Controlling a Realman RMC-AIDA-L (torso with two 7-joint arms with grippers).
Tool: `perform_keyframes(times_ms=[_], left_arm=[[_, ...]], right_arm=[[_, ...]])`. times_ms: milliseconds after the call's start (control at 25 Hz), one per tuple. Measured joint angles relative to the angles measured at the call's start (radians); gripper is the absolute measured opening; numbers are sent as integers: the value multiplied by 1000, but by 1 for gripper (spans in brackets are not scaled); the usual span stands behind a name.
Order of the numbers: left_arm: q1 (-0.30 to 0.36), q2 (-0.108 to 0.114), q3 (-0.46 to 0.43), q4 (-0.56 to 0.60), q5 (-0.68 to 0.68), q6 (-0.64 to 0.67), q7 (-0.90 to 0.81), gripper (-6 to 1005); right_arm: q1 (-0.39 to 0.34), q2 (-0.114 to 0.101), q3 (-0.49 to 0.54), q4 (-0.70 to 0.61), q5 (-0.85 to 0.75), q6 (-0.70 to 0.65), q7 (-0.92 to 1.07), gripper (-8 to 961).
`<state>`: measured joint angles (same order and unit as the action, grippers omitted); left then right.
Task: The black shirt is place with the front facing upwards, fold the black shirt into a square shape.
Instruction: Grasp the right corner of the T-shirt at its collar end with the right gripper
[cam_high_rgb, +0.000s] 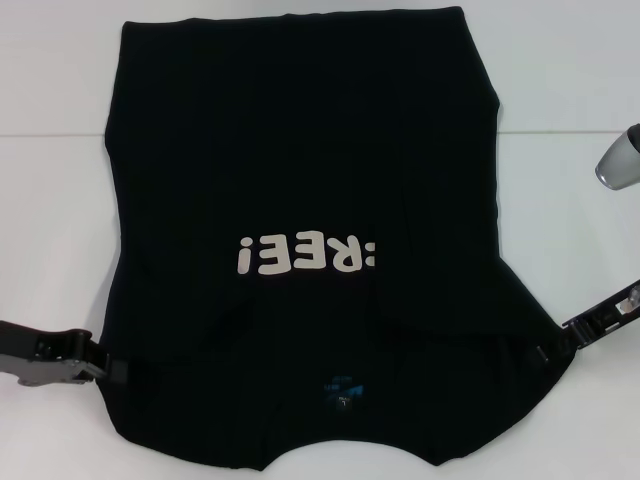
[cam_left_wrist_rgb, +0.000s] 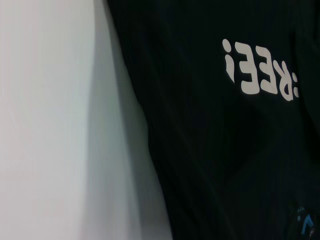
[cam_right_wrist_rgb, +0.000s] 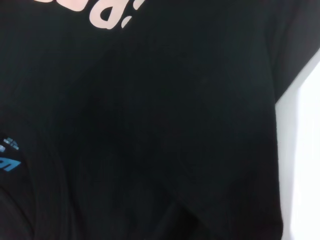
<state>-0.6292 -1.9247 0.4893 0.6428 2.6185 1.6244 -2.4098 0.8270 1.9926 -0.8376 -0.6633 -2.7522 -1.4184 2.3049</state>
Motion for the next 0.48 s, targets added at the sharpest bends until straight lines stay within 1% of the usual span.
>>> perform_keyframes(times_ms=[280,480], left_arm=[[-1,0,0,0,0,0,0,22],[-1,-2,0,0,0,0,1,22]], right_arm=[[6,2,-1,1,-5,-7,0,740],[8,2,-12,1,-6,-3,0,506]])
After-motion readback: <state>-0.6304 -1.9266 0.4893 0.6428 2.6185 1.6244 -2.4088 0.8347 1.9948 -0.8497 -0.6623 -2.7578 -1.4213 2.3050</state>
